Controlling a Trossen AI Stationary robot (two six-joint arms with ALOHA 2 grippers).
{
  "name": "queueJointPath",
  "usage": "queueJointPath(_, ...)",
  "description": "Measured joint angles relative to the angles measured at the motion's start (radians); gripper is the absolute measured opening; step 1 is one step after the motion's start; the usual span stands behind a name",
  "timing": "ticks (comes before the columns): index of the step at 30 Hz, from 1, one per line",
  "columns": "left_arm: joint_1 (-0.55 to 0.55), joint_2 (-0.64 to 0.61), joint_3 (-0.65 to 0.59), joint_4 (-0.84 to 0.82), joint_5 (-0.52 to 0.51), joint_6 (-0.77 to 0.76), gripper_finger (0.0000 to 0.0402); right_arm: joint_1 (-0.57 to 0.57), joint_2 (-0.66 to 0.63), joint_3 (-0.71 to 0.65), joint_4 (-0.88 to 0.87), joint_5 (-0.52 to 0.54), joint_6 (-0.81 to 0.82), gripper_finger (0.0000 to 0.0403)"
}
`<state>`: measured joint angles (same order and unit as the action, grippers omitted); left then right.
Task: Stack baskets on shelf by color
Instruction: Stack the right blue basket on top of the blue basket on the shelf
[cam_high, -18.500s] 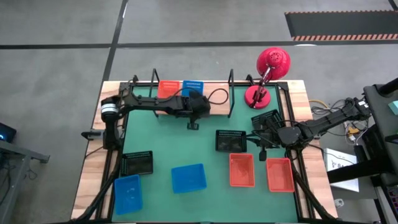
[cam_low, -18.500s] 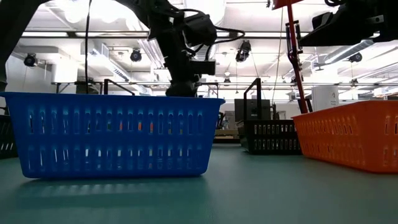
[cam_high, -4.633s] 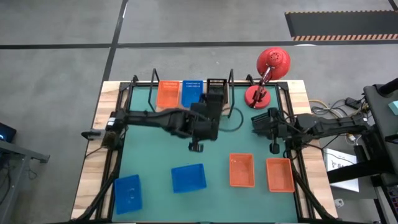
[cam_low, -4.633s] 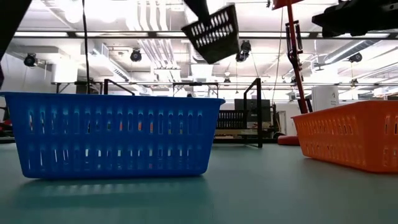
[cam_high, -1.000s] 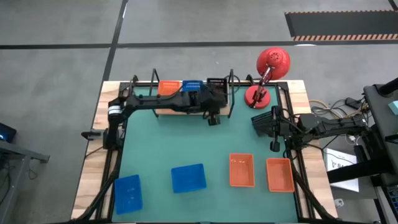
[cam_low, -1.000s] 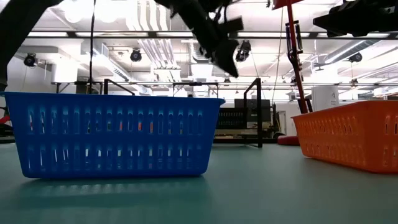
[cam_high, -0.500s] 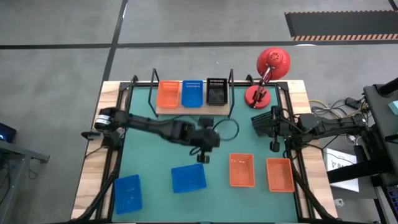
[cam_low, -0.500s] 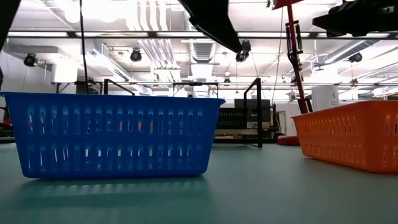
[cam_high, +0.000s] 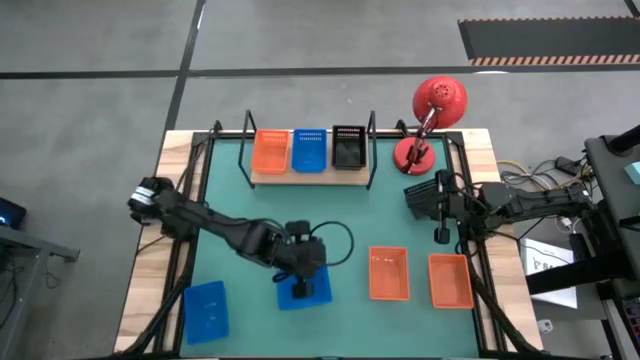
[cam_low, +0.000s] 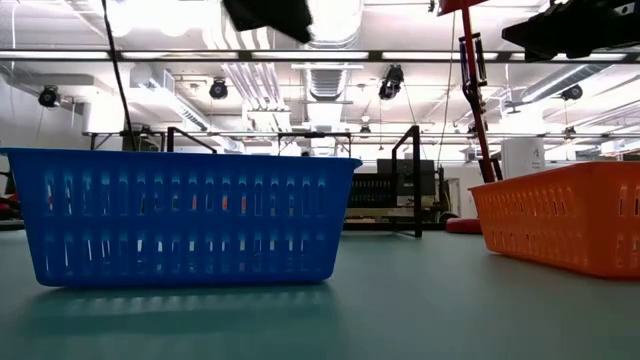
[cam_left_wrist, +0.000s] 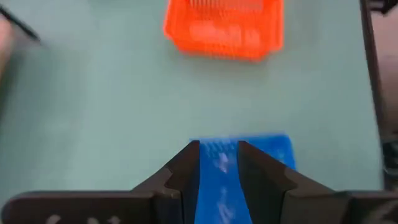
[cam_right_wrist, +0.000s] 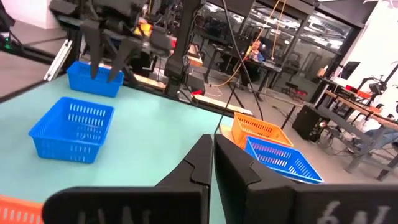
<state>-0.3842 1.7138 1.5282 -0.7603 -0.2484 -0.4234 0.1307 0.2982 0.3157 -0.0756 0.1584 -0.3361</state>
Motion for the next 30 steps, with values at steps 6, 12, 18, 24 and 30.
queueJointPath(6, -0.051, 0.007, -0.001, -0.016, 0.124, -0.096, 0.0089, 0.000, 0.008, 0.000, -0.002, -0.001, 0.006, 0.0009)
queueJointPath(12, -0.078, 0.055, -0.005, -0.023, 0.226, -0.096, 0.0088, 0.000, 0.008, 0.000, -0.001, 0.000, 0.007, 0.0009)
queueJointPath(18, -0.080, 0.097, -0.046, -0.100, 0.265, -0.128, 0.0088, 0.000, 0.011, 0.000, -0.002, 0.000, 0.015, 0.0009)
queueJointPath(24, -0.072, 0.098, -0.137, -0.119, 0.265, -0.201, 0.0088, 0.000, 0.013, 0.000, -0.002, 0.000, 0.025, 0.0009)
queueJointPath(30, -0.051, 0.097, -0.180, -0.123, 0.264, -0.252, 0.0088, 0.000, 0.013, 0.000, -0.002, 0.000, 0.024, 0.0009)
